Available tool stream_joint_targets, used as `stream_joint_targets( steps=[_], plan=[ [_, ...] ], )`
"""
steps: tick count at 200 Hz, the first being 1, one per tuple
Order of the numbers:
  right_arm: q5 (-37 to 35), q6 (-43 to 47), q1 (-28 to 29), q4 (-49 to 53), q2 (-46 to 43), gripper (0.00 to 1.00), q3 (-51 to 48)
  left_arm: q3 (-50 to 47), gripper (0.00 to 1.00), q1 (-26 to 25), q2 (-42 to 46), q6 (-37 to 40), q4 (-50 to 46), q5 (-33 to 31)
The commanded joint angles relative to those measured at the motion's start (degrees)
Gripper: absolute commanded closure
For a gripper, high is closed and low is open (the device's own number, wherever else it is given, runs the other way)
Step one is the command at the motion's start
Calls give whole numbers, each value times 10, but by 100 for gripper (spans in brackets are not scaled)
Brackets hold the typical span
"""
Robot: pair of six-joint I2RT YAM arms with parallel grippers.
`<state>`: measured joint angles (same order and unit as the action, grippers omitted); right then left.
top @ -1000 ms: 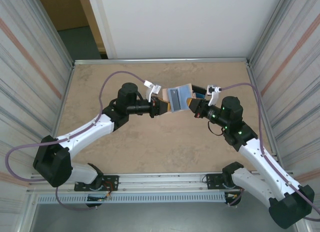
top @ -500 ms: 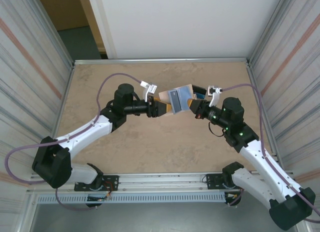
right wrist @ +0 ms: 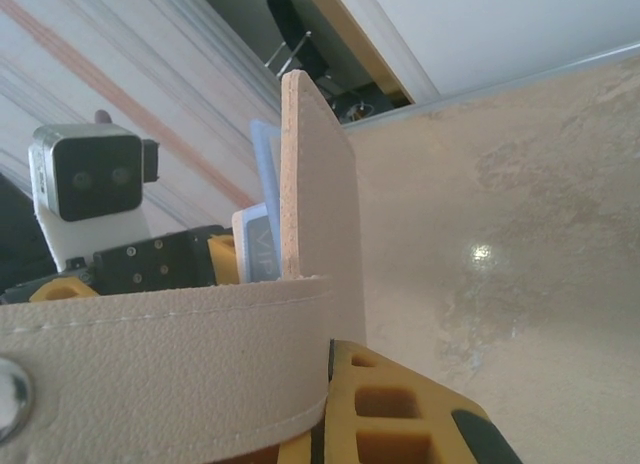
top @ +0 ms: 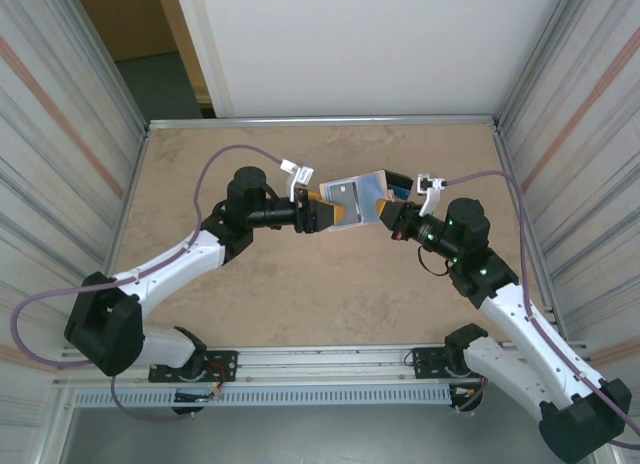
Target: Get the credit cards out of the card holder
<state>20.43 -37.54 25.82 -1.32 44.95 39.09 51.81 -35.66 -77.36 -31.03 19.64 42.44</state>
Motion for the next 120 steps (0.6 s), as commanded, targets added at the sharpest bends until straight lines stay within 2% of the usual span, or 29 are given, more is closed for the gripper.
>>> stream_joint_targets(
  steps=[1, 19, 44, 66, 85, 97, 120],
  plan=[
    [30, -22, -2, -38, -10, 100, -4, 3, 31, 0, -6, -5, 24, 6],
    [43, -23, -2, -42, -11, 100, -4, 4, 37, 1, -11, -7, 29, 5],
    [55, -27, -2, -51, -15, 100, -8, 7, 39, 0, -19, -9, 33, 6],
    [61, -28, -2, -55, -16, 100, -9, 10, 56, 1, -25, -9, 35, 10],
    [56, -22, -3, -44, -19, 91, -7, 7, 74, 0, -24, -8, 36, 12],
    [52, -18, -3, -37, -23, 82, -5, 7, 84, 1, -21, -4, 33, 13],
    [48, -11, -4, -24, -33, 70, -2, 8, 98, 3, -16, 8, 26, 20]
  ],
)
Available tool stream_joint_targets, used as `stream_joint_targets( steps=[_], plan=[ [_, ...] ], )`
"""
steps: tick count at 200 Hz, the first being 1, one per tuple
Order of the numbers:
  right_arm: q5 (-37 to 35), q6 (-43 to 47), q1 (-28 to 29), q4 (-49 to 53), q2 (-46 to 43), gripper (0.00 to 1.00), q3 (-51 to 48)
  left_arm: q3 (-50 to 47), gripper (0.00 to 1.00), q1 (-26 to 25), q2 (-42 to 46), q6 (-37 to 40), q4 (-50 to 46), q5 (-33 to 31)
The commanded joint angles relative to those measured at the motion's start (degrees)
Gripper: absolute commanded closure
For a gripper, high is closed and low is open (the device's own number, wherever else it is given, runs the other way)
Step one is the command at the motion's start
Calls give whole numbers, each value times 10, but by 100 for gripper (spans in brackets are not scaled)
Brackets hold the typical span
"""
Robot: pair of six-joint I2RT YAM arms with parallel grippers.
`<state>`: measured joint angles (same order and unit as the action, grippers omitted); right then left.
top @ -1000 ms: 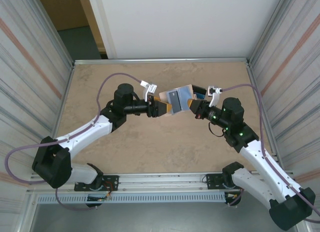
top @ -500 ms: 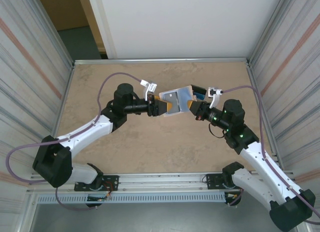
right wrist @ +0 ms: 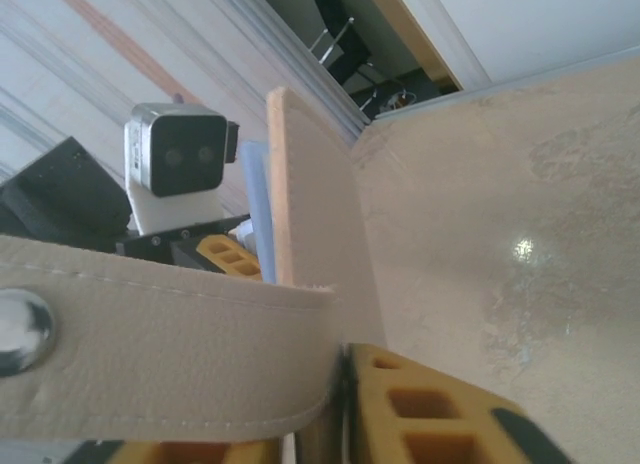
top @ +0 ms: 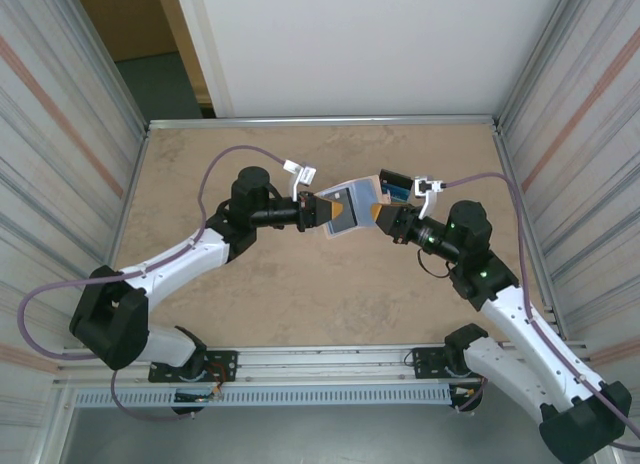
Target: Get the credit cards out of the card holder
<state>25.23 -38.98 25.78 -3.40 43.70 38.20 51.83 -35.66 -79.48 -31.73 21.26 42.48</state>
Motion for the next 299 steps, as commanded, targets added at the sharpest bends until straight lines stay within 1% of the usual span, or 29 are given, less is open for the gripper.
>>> stream_joint_targets(
  steps=[1, 7, 23, 34, 53, 64, 81, 113, 152, 163, 170, 183, 200, 219, 246, 299],
  plan=[
    [0, 4, -3, -3, -21, 69, 7, 8, 98, 4, 6, 15, 10, 20],
    [0, 6, -4, -1, -23, 68, 7, 8, 100, 5, 8, 17, 10, 24],
    [-4, 9, -6, 7, -31, 65, 9, 8, 100, 10, 12, 23, 12, 39],
    [-13, 12, -8, 18, -36, 66, 12, 8, 100, 14, 13, 26, 16, 54],
    [-16, 14, -13, 23, -41, 73, 12, 10, 100, 19, 16, 31, 23, 84],
    [-15, 14, -13, 22, -42, 74, 12, 12, 100, 19, 16, 36, 23, 97],
    [-16, 14, -14, 26, -41, 74, 14, 17, 100, 19, 16, 41, 19, 109],
    [-23, 18, -14, 34, -37, 72, 15, 18, 100, 21, 18, 46, 10, 110],
    [-44, 30, -14, 67, -39, 62, 21, 25, 100, 21, 26, 75, -30, 109],
    [-50, 33, -14, 74, -43, 54, 21, 25, 100, 22, 30, 84, -31, 120],
    [-50, 35, -14, 78, -45, 47, 21, 24, 100, 22, 31, 88, -29, 130],
    [-55, 40, -14, 88, -51, 39, 23, 25, 100, 22, 35, 93, -25, 143],
    [-62, 46, -14, 102, -57, 27, 28, 27, 100, 22, 39, 97, -32, 135],
    [-61, 46, -15, 105, -60, 21, 27, 34, 100, 22, 38, 101, -54, 117],
    [-44, 41, -14, 99, -55, 12, 30, 37, 100, 22, 30, 94, -61, 99],
    [-36, 42, -2, 96, -49, 1, 36, 42, 100, 23, 22, 83, -61, 85]
  ],
)
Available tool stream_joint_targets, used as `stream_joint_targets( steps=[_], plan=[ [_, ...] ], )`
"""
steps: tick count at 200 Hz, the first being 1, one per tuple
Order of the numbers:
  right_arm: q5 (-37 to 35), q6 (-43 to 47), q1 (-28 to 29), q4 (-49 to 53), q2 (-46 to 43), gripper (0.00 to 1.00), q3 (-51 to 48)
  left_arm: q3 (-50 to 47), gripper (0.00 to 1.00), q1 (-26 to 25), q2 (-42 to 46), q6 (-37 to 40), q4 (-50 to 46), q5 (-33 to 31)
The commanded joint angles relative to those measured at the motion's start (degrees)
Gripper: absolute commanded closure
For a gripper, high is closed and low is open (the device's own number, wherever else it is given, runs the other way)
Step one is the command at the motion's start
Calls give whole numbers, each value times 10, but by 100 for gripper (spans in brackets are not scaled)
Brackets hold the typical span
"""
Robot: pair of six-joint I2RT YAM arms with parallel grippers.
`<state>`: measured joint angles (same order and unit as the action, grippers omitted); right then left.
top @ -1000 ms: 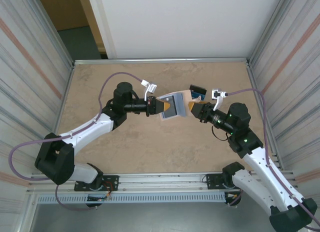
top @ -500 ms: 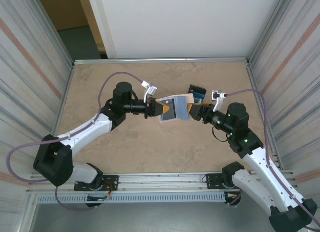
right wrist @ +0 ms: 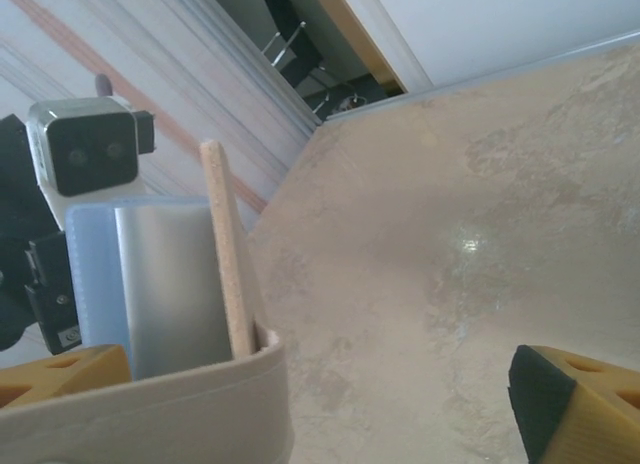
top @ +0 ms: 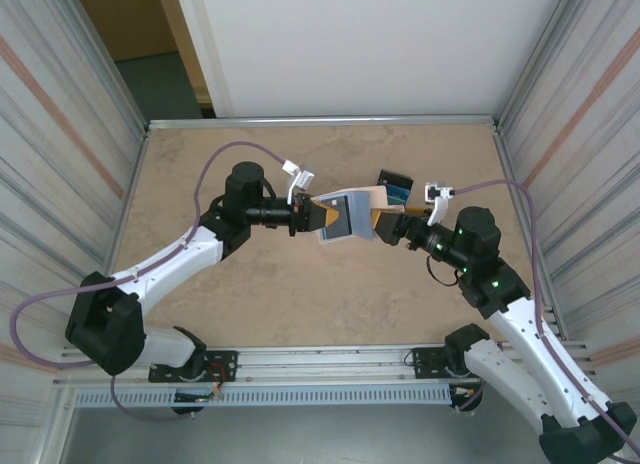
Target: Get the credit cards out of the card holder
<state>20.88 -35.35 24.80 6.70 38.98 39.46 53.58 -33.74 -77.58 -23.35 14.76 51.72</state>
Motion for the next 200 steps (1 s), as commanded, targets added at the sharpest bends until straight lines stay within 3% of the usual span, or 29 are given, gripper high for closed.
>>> stream_joint_targets(
  steps=[1, 50, 117, 157, 200],
  plan=[
    [7, 5, 8, -4, -1, 0, 24, 25, 100, 3, 4, 0, 4, -8],
    [-29, 21, 21, 28, -1, 1, 39, 34, 100, 4, 0, 7, -26, -27],
    [-187, 41, 23, 158, -39, 1, 73, 108, 100, 3, -52, 66, -292, -153],
    [-224, 28, 22, 178, -52, 1, 68, 108, 100, -1, -76, 53, -289, -136],
    [-199, 40, 21, 177, -43, 1, 61, 108, 100, -22, -137, 35, -286, -124]
  ],
)
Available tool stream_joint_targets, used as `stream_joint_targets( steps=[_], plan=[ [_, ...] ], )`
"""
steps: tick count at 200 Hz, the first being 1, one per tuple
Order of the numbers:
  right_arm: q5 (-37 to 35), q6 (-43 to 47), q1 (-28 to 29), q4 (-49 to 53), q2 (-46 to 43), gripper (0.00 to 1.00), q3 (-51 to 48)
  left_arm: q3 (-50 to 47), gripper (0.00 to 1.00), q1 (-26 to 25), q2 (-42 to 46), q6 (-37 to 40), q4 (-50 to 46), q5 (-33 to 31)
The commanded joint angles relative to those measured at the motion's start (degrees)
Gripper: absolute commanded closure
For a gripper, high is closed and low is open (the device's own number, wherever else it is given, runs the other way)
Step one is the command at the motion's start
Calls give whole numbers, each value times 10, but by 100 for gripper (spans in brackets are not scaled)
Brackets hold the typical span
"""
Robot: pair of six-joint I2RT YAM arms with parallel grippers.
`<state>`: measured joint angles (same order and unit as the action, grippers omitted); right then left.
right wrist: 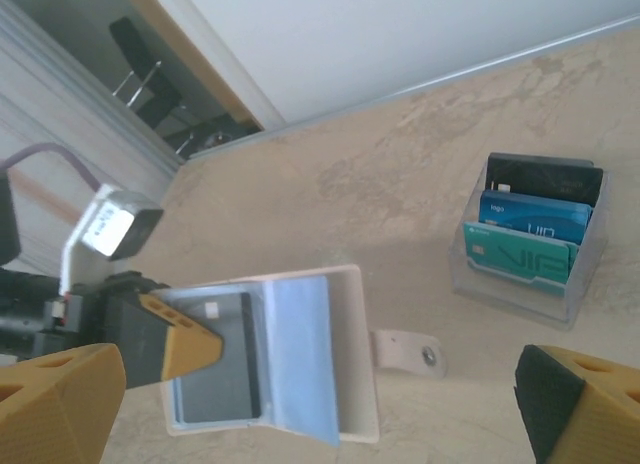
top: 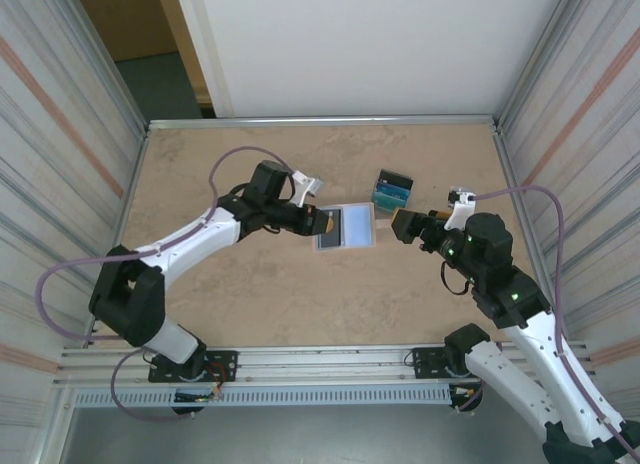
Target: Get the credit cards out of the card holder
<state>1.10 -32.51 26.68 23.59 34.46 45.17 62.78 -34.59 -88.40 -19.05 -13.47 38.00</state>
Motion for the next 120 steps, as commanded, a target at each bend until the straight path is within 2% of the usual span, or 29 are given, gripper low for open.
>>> stream_joint_targets(
  steps=[1, 62, 120],
  plan=[
    [0, 12, 3, 8, 2, 1, 4, 16, 100, -14, -30, -8, -4, 14],
    [27, -16, 3, -9, 11, 6, -24, -6, 100, -36, -98, -47, 80, 80],
    [35, -54, 3, -42, 27, 6, -51, -8, 100, -34, -140, -39, 80, 90]
  ],
)
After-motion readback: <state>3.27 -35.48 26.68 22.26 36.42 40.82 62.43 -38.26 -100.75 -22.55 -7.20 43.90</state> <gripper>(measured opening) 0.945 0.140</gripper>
